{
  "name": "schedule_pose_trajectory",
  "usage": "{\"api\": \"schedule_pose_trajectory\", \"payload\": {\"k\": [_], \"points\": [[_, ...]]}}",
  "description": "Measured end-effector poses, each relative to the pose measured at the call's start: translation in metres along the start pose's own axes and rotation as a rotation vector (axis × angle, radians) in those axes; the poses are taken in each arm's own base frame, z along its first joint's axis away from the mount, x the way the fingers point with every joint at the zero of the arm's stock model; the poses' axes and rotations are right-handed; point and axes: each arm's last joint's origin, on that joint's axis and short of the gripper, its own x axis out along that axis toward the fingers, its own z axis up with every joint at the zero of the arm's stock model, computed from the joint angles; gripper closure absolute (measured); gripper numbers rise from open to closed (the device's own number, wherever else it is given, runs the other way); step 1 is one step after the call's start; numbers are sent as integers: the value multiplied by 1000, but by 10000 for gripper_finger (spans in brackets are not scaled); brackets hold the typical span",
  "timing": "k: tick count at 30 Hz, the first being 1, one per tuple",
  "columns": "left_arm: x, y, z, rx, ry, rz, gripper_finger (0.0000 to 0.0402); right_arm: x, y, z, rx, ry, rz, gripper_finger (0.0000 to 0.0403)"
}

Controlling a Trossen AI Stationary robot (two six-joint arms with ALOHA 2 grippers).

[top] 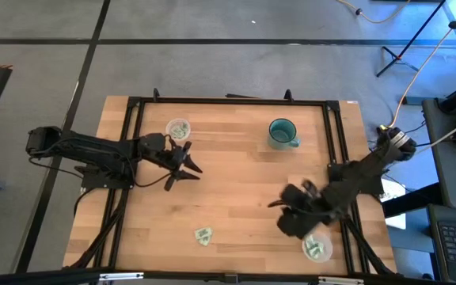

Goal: Pick and place Stevia / Truvia into bins
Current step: Put the stevia packet into the top transparent container

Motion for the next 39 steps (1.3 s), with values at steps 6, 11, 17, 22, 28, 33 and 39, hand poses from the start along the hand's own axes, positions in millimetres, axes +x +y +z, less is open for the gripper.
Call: {"api": "schedule_pose_trajectory", "payload": {"k": [6, 11, 17, 22, 28, 33, 39], "points": [[1, -1, 11, -14, -28, -2, 288, 23, -22, 61, -347, -48, -76, 270], [5, -10, 18, -3, -44, -36, 288, 36, -32, 100, -549, -124, -10, 270], [12, -31, 22, 113, -97, -60, 288, 71, -41, 112, -661, -209, 213, 270], [25, -53, 23, 137, -93, -126, 288, 95, -57, 94, -644, -253, 247, 270], [65, -82, 25, 109, 172, -81, 293, 90, -84, 66, -514, -358, 333, 270], [94, -110, 29, 45, 375, -108, 307, 74, -103, 40, -472, -580, 504, 270], [117, -133, 23, -81, 542, -69, 323, 69, -128, 13, -469, -717, 599, 270]]}}
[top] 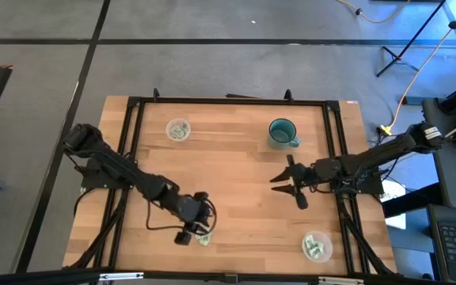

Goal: Pick and place Stevia / Truvia into bins
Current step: Put the stevia packet into the top transparent container

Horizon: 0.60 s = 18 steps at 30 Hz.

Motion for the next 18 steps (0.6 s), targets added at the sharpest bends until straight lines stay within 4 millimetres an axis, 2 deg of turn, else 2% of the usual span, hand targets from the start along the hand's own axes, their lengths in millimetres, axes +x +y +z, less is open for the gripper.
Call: {"api": "schedule_pose_trajectory", "payload": {"k": [4, 9, 18], "points": [[17, -6, -5, -70, 72, 32, 331, -10, -4, -11, 6, -27, 2, 270], [40, -10, -20, -39, 149, 61, 333, -14, -5, -17, 8, -36, 4, 270], [60, -11, -39, -37, 254, 93, 323, -14, -6, -18, 0, -36, -13, 270]]}}
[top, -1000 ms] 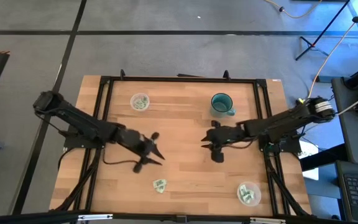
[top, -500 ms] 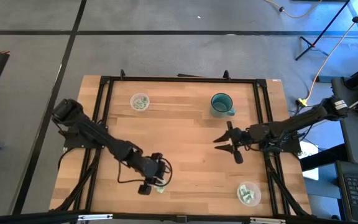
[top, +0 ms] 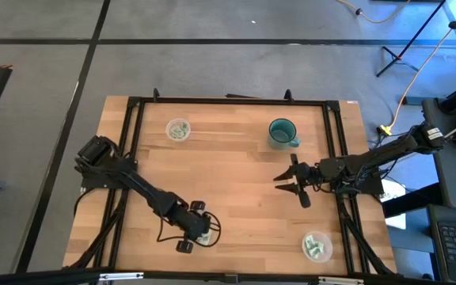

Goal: Pick and place Stevia / Truvia into bins
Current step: Put the stevia packet into the top transparent container

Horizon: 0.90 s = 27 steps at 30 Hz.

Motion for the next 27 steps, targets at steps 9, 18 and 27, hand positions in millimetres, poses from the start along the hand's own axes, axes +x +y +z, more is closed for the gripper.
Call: {"api": "schedule_pose_trajectory", "payload": {"k": [9, 18, 27], "points": [[16, -1, -9, 15, 57, 24, 342, 1, -6, 4, -15, -35, -35, 270], [25, -3, -15, 33, 73, 79, 371, 1, -8, 4, -12, -36, -49, 270], [21, -3, -14, 33, 65, 81, 399, 1, -8, 4, -13, -36, -49, 270]]}}
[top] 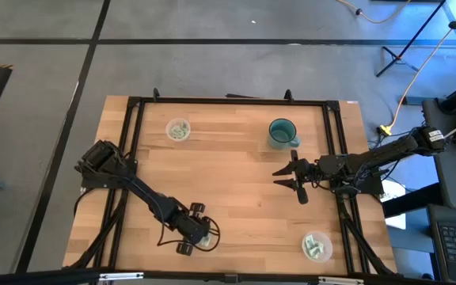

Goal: Pick and place Stevia / Truvia into bins
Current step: Put the stevia packet into the top transparent container

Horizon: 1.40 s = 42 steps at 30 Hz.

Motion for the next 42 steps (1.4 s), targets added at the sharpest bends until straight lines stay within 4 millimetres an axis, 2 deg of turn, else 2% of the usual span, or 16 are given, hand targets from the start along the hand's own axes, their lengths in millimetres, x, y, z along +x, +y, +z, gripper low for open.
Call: {"api": "schedule_pose_trajectory", "payload": {"k": [4, 8, 14, 19, 23, 30, 34, 37, 42], "points": [[-16, 2, 0, -2, -1, -6, 400, 0, 0, 0, 0, 0, 0, 270], [-54, 3, 13, -15, -124, -13, 400, 0, 0, 0, -16, 0, 0, 270], [-106, 20, 14, -33, -212, 90, 400, 0, 0, 0, -25, 0, 0, 270], [-139, 65, 2, -132, -111, 224, 400, 0, 0, 0, -27, 0, 0, 270], [-156, 111, -4, -245, -41, 338, 399, 0, 0, 0, -27, 0, 0, 270], [-175, 195, -18, -363, 36, 479, 399, 0, 0, 0, -27, 0, 0, 270], [-181, 238, -37, -470, 50, 485, 398, 0, 0, 0, -27, 0, 1, 270], [-184, 261, -55, -567, 52, 476, 398, 0, 0, 0, -19, 0, 1, 270], [-184, 284, -77, -636, 42, 503, 398, 0, 0, 0, 2, 5, 2, 270]]}}
